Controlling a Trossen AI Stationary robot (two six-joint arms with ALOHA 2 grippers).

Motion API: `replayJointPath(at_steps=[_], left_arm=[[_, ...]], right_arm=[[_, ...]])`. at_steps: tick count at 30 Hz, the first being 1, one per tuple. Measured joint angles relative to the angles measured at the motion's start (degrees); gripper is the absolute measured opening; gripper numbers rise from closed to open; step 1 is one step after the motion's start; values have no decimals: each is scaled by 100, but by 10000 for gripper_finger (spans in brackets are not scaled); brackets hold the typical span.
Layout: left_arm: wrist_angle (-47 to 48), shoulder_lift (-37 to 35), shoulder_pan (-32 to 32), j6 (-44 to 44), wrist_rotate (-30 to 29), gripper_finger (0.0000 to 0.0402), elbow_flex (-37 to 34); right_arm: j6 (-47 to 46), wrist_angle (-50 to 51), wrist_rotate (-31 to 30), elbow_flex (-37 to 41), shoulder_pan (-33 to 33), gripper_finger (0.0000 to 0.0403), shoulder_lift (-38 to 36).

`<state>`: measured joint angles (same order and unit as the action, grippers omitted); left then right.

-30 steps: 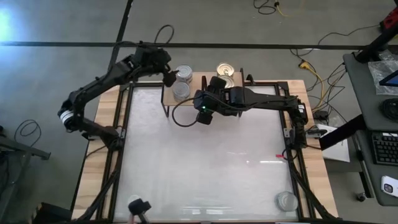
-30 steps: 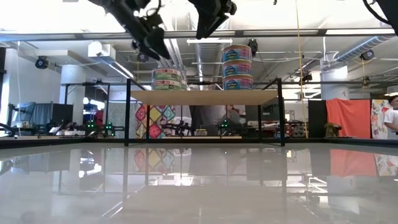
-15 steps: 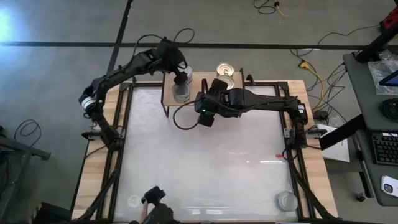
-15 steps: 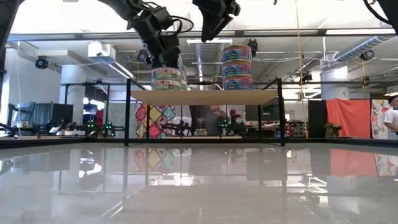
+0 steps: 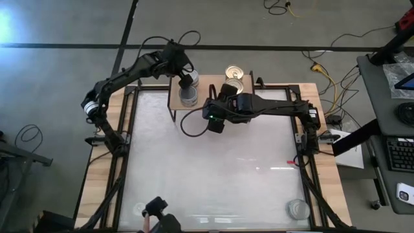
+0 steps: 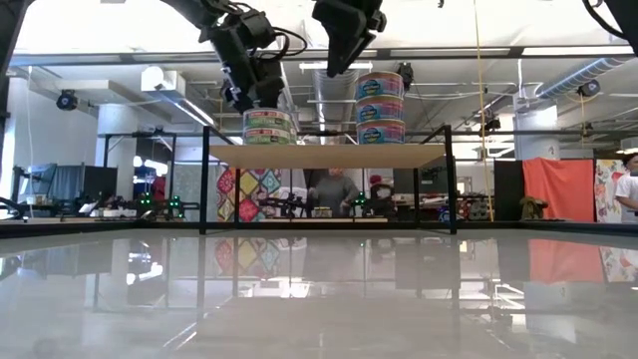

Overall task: Stack canned seafood by type on shelf
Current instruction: Adjust the green tuna cans on the shelf

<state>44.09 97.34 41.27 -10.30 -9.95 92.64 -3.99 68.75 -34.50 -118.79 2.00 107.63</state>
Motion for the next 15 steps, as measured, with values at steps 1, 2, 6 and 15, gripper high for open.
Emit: replayJointPath(at_steps=[1,2,6,15], left_arm=[[-6,0,-7,2,2,398,0],[-8,0,-17,2,0,398,-2],[-27,0,-35,0,-9,398,-8],[-307,-255,-35,-11,-11,398,20]], right_arm=[[-1,0,0,10,0,201,0],[-5,0,0,19,0,201,0],[-28,-4,0,33,0,201,0],[-62,-2,0,35,0,201,0]])
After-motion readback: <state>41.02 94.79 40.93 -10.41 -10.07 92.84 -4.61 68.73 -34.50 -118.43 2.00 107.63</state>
